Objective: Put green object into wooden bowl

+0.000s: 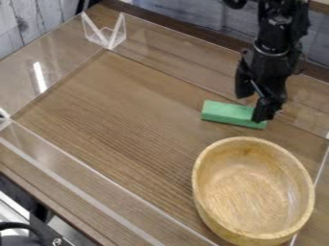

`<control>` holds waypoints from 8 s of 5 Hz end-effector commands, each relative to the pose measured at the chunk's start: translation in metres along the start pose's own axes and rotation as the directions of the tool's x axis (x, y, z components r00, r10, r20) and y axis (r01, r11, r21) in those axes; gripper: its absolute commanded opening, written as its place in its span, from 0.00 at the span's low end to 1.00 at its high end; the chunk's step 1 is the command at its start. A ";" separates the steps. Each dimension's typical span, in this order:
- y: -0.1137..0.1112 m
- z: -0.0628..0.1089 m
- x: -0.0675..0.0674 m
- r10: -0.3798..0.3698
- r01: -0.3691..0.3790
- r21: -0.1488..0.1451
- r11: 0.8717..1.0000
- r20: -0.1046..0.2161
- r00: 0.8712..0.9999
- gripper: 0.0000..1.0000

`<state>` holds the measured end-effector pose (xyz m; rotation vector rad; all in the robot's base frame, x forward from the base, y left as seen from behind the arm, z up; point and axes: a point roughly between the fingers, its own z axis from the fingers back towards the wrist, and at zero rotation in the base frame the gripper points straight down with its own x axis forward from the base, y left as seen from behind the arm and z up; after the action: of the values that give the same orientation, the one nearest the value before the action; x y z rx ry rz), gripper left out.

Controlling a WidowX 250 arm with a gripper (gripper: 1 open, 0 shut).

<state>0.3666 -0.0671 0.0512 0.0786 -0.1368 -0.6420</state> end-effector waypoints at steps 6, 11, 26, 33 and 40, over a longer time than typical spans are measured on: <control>0.023 0.070 -0.006 0.219 -0.221 0.005 0.975 0.127 0.967 1.00; 0.017 0.036 -0.016 -0.039 0.047 -0.101 0.994 0.072 0.997 1.00; -0.012 -0.012 -0.050 -0.376 0.340 -0.294 0.893 -0.074 0.924 0.00; 0.003 0.059 -0.049 -0.307 0.286 -0.142 0.948 -0.159 0.938 0.00; -0.135 0.061 -0.073 -0.132 0.114 -0.129 0.985 -0.139 0.982 1.00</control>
<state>0.2143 -0.1328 0.0750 0.0240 0.1027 -0.7645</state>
